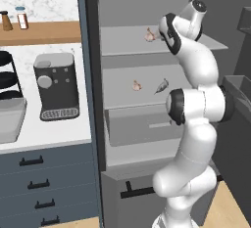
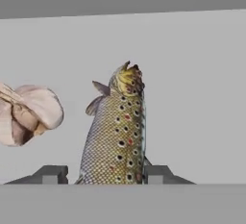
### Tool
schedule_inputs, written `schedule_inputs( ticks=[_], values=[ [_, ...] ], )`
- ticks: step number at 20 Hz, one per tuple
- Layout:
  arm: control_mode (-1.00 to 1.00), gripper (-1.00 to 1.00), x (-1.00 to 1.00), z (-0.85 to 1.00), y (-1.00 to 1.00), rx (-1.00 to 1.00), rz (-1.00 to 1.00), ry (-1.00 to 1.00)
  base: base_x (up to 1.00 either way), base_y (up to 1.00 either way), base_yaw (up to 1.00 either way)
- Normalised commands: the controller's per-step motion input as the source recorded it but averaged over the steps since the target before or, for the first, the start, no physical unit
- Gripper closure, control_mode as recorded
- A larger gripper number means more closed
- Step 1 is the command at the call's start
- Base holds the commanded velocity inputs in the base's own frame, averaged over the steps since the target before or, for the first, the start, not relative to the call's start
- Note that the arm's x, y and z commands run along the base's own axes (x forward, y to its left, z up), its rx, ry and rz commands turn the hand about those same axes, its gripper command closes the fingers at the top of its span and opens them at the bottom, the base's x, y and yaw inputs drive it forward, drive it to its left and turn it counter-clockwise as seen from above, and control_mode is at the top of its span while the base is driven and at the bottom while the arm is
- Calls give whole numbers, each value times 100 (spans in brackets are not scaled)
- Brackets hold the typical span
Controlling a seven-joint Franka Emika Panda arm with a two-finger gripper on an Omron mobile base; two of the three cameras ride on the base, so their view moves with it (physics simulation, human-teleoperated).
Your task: Place one garlic and one fish in each tupperware on the nearby counter, to pack two identical lunches.
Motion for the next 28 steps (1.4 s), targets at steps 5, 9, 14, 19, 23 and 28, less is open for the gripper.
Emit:
schedule_inputs(
  ticks=[5, 9, 14, 19, 23, 28],
  values=[
    [-100, 100, -88, -14, 6, -1, 0, 3, 0, 0, 0],
    [-100, 100, -100, -66, 34, 0, -4, -1, 0, 0, 0],
    [-100, 100, -100, -43, 42, 0, -1, 2, 0, 0, 0],
    [-100, 100, -100, -58, 39, 1, -6, 6, 0, 0, 0],
    [-100, 100, -100, -79, 19, 5, -6, 12, 0, 0, 0],
    [-100, 100, -100, -38, 3, 7, 0, 13, 0, 0, 0]
  ],
)
